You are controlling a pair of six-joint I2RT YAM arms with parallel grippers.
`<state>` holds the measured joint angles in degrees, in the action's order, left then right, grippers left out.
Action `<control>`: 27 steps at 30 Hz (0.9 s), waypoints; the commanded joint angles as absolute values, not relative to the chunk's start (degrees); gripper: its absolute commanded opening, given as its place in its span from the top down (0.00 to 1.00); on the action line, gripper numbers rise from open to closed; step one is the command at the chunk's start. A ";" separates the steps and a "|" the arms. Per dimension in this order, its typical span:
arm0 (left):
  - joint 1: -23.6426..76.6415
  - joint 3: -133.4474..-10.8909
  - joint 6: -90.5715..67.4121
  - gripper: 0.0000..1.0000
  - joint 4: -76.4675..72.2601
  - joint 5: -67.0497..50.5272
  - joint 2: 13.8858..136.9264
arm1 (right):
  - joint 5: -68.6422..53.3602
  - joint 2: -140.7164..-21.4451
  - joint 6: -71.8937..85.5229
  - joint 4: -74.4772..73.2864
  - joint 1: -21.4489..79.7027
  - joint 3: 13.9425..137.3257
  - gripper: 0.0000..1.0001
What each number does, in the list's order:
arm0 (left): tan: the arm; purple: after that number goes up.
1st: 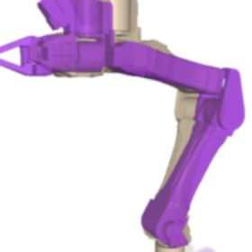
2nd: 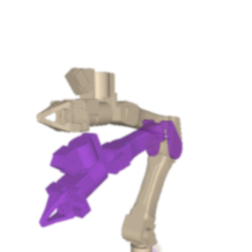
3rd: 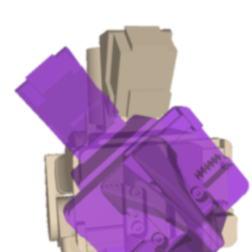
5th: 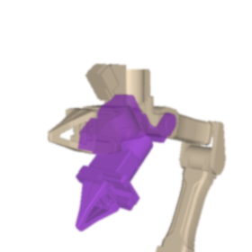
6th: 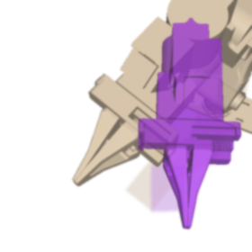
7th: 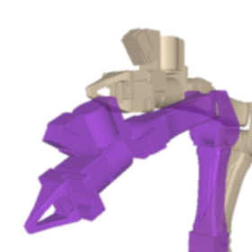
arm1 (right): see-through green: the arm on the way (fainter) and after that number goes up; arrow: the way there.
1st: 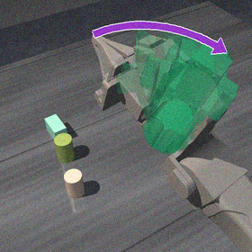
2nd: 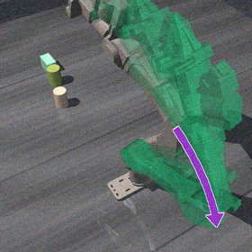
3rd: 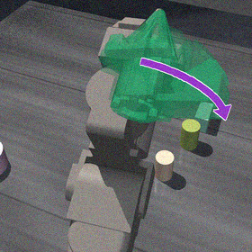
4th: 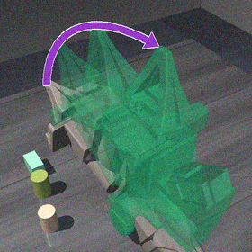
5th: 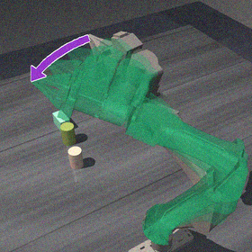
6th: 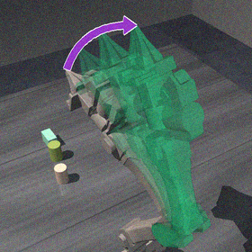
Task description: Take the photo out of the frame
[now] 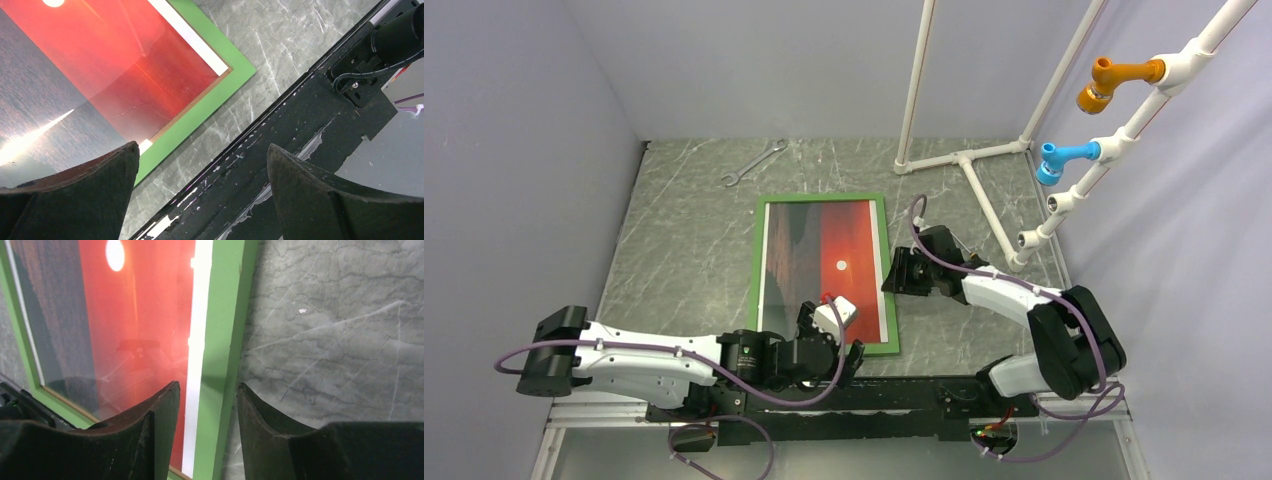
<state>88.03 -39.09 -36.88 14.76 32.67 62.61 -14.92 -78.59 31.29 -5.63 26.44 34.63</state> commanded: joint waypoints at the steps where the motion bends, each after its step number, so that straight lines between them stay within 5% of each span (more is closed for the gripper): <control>1: 87.82 -38.30 -40.01 0.00 11.58 31.83 60.34 | -12.47 -81.54 30.52 -2.55 27.10 35.27 0.52; 15: 87.78 -39.05 -40.56 0.01 11.45 31.64 62.47 | -7.89 -83.73 30.86 0.30 28.63 34.83 0.74; 19: 87.86 -41.14 -39.76 0.01 13.98 32.01 64.30 | -4.13 -83.56 30.84 -1.84 29.88 35.33 0.62; 23: 87.88 -41.86 -39.54 0.01 14.20 31.77 64.87 | -2.16 -83.40 30.99 -2.29 31.37 35.29 0.61; 27: 87.78 -41.66 -39.62 0.00 13.92 32.08 65.25 | -0.30 -84.94 31.03 -2.72 32.43 35.71 0.75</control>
<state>87.94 -39.29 -39.72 14.59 31.81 65.08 -4.89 -82.96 31.64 -1.50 31.53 34.50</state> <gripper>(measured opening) 0.994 0.326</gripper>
